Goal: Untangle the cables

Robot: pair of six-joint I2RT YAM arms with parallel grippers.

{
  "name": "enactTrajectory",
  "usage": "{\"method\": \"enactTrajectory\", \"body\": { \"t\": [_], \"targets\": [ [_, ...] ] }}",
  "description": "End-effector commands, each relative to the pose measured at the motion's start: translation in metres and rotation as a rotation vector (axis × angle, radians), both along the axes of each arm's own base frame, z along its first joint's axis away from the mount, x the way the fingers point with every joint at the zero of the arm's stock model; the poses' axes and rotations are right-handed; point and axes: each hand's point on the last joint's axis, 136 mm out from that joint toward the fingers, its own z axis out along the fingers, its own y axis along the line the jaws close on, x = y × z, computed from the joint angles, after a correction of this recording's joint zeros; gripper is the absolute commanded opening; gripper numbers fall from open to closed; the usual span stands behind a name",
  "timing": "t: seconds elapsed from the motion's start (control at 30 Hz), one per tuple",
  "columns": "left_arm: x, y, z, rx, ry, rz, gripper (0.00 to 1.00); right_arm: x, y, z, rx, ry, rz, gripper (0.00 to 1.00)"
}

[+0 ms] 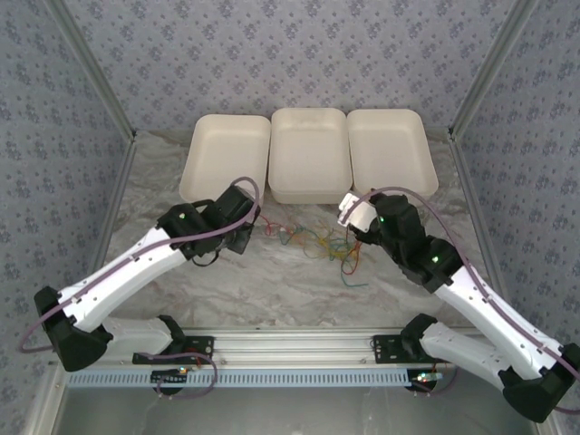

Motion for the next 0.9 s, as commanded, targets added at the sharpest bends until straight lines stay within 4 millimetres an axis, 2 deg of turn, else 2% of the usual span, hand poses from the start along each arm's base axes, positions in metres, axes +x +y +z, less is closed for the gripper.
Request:
{"method": "enactTrajectory", "body": {
  "t": [0.0, 0.1, 0.17, 0.23, 0.3, 0.4, 0.47, 0.57, 0.63, 0.7, 0.87],
  "targets": [
    [0.002, -0.035, 0.038, -0.302, -0.013, 0.019, 0.00, -0.021, 0.008, 0.030, 0.391, 0.082, -0.047, 0.57],
    [0.006, -0.038, 0.056, -0.394, -0.038, 0.042, 0.00, -0.027, -0.001, 0.046, 0.701, 0.163, -0.176, 0.58],
    [0.008, -0.036, 0.066, -0.433, -0.059, 0.062, 0.00, -0.029, -0.007, 0.045, 0.948, 0.256, -0.299, 0.61],
    [0.010, -0.033, 0.074, -0.475, -0.079, 0.075, 0.00, -0.033, 0.003, 0.043, 1.193, 0.386, -0.337, 0.62],
    [0.012, -0.031, 0.080, -0.520, -0.096, 0.088, 0.00, -0.034, 0.020, 0.033, 1.462, 0.558, -0.371, 0.63],
    [0.011, -0.034, 0.087, -0.602, -0.110, 0.081, 0.00, -0.027, 0.047, 0.020, 1.780, 0.749, -0.383, 0.64],
    [0.011, -0.035, 0.094, -0.648, -0.129, 0.075, 0.00, -0.023, 0.062, 0.019, 1.895, 0.812, -0.363, 0.66],
    [0.008, -0.034, 0.102, -0.688, -0.150, 0.069, 0.00, -0.017, 0.077, 0.022, 1.953, 0.858, -0.416, 0.74],
    [0.006, -0.032, 0.105, -0.708, -0.154, 0.065, 0.00, -0.011, 0.088, 0.032, 1.990, 0.871, -0.406, 0.76],
    [0.003, -0.032, 0.105, -0.721, -0.150, 0.061, 0.00, -0.005, 0.099, 0.045, 2.037, 0.901, -0.378, 0.77],
    [0.000, -0.033, 0.100, -0.746, -0.137, 0.059, 0.00, 0.007, 0.127, 0.057, 2.098, 0.976, -0.358, 0.76]
  ]
}}
